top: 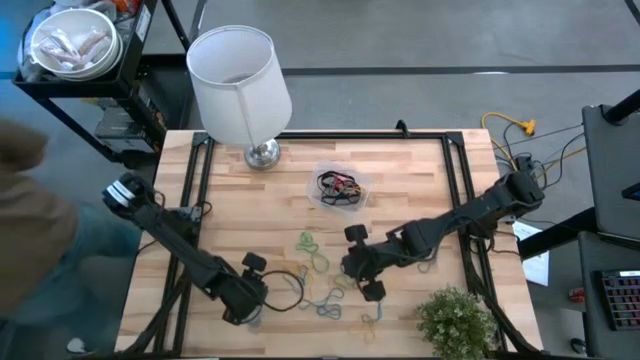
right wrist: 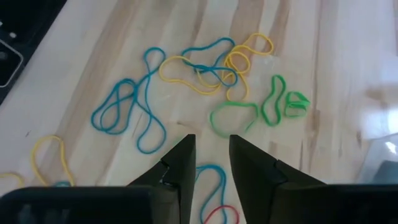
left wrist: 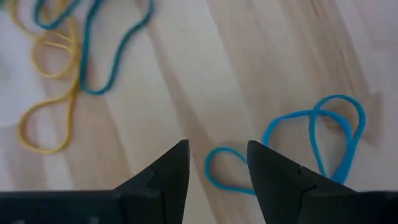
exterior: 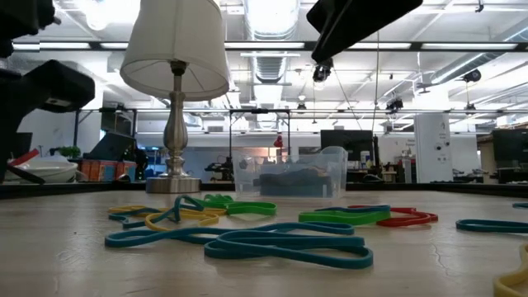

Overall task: Pick and place rubber bands into bin
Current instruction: Put the blue rubber bands into the bin

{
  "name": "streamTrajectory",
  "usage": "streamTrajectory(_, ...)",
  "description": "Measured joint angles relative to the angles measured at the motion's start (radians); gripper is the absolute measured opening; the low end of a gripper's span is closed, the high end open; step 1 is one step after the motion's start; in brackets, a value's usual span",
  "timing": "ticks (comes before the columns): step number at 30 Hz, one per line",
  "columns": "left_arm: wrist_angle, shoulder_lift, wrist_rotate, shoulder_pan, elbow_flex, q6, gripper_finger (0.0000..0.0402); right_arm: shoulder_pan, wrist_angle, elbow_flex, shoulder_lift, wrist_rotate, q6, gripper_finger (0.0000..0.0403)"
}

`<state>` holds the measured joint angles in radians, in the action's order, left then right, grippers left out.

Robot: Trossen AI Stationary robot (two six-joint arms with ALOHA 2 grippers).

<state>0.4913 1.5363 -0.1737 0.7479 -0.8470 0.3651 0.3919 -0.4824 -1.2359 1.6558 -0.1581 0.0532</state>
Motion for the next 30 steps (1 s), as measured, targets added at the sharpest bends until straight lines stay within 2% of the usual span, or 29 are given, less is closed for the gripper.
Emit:
streamTrajectory(7, 0.106, 0.06, 0.014, -0.003, -0.037, 0.074, 0.0145, 0.008, 0.005, 0.003, 0.0, 0.0, 0.011, 0.0082)
streamTrajectory(16, 0.113, 0.076, 0.013, -0.025, -0.03, 0.1, 0.0145, 0.012, 0.017, 0.004, 0.0, 0.0, 0.032, 0.0087)
streamTrajectory(24, 0.118, 0.12, 0.065, -0.047, -0.039, 0.103, 0.0145, 0.026, 0.019, 0.011, 0.0, 0.0, 0.045, 0.0078)
streamTrajectory(27, 0.118, 0.121, 0.09, -0.055, -0.038, 0.118, 0.0132, 0.033, 0.021, 0.012, 0.0, 0.0, 0.045, 0.0075)
streamTrajectory(30, 0.115, 0.121, 0.118, -0.062, -0.032, 0.127, 0.0102, 0.038, 0.024, 0.013, 0.0, 0.0, 0.045, 0.0075)
